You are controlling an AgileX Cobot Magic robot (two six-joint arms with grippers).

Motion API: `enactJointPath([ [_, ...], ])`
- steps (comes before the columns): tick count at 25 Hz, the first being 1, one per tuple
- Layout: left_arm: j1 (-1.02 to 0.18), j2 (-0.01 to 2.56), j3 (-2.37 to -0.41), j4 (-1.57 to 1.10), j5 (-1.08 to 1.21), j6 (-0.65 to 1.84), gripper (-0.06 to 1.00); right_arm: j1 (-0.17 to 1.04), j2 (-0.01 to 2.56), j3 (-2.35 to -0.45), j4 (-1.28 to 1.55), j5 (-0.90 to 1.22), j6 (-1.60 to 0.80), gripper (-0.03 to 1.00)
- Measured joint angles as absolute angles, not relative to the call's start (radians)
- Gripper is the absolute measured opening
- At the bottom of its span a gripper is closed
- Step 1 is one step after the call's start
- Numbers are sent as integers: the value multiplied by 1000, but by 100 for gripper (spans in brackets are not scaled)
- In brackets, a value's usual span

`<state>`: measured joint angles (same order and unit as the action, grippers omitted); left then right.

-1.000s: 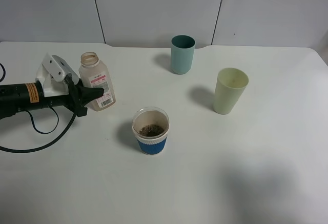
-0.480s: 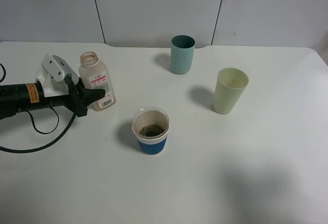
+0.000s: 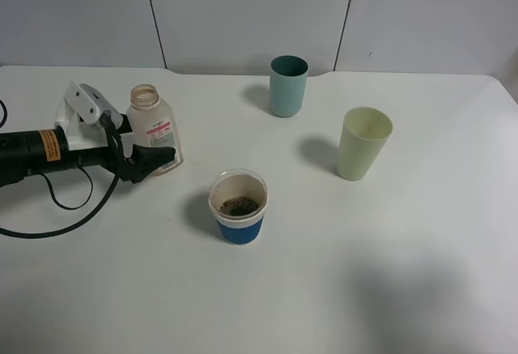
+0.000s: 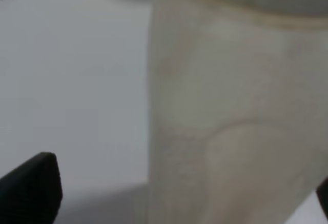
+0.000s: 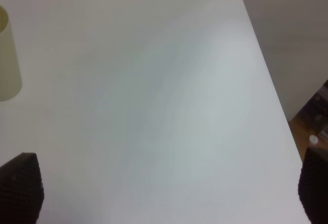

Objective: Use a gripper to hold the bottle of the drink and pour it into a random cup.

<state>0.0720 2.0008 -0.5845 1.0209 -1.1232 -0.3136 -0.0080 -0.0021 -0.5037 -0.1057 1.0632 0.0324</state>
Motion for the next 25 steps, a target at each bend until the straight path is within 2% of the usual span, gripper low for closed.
enactJointPath([
  [5, 72, 1855, -582, 1033, -1014, -423, 98, -8, -2, -504, -106, 1063, 32, 99],
  [12, 72, 1588, -572, 1029, -842, -454, 98, -8, -2, -504, -106, 1063, 32, 99],
  [25, 72, 1129, -572, 753, -595, -472, 98, -8, -2, -504, -106, 1063, 32, 99],
])
